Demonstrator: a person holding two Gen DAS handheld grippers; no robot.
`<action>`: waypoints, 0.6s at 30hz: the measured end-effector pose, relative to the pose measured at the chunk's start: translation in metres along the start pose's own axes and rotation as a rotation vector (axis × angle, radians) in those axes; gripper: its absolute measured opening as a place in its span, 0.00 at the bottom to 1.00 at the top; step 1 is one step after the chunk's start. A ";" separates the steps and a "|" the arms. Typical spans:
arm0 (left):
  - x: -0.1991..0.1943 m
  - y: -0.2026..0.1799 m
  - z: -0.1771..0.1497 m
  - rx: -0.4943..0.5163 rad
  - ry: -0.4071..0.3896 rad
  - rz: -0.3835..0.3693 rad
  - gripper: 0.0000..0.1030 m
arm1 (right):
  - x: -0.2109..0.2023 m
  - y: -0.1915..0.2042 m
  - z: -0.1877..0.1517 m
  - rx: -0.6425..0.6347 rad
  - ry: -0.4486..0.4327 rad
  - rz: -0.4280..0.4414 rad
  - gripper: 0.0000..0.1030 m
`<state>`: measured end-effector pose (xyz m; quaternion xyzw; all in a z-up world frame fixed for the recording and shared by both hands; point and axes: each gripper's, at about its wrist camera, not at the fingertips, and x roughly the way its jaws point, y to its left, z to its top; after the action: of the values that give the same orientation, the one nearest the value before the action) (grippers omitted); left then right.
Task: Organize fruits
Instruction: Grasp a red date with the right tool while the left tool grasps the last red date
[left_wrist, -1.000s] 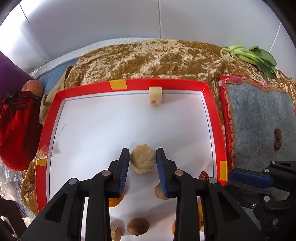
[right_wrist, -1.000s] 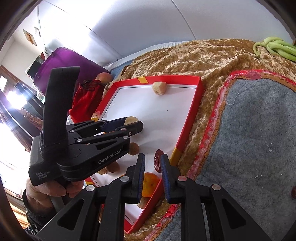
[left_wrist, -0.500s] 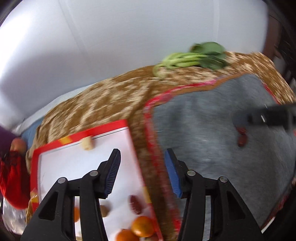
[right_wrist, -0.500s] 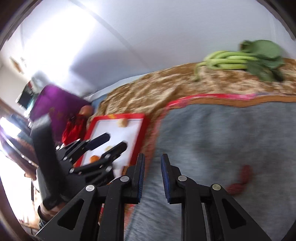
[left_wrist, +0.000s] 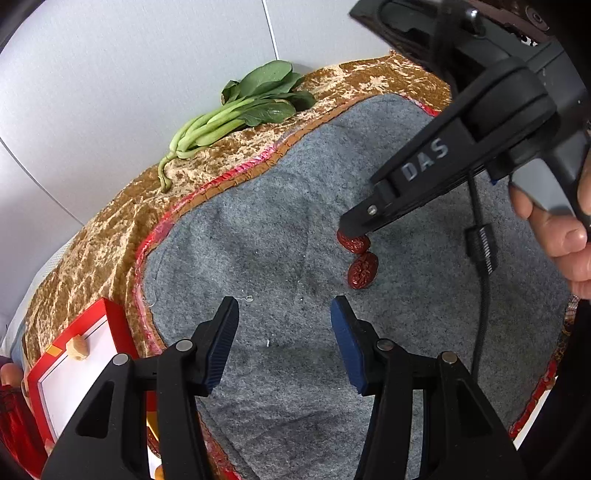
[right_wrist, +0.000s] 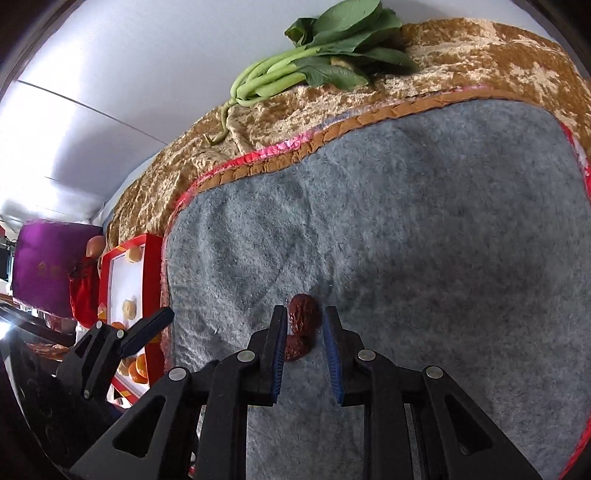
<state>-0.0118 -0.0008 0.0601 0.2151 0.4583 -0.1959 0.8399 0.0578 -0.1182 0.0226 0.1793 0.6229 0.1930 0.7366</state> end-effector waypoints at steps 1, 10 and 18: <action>0.001 0.001 0.000 0.002 0.000 -0.006 0.49 | 0.004 0.003 0.001 0.000 0.009 0.000 0.21; 0.007 -0.009 0.005 0.042 -0.005 -0.093 0.49 | 0.016 0.000 -0.001 0.011 0.002 -0.035 0.18; 0.023 -0.024 0.020 0.075 -0.021 -0.168 0.49 | -0.028 -0.037 0.009 0.128 -0.090 0.022 0.18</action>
<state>0.0010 -0.0353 0.0457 0.2053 0.4581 -0.2849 0.8166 0.0644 -0.1650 0.0292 0.2413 0.5984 0.1528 0.7486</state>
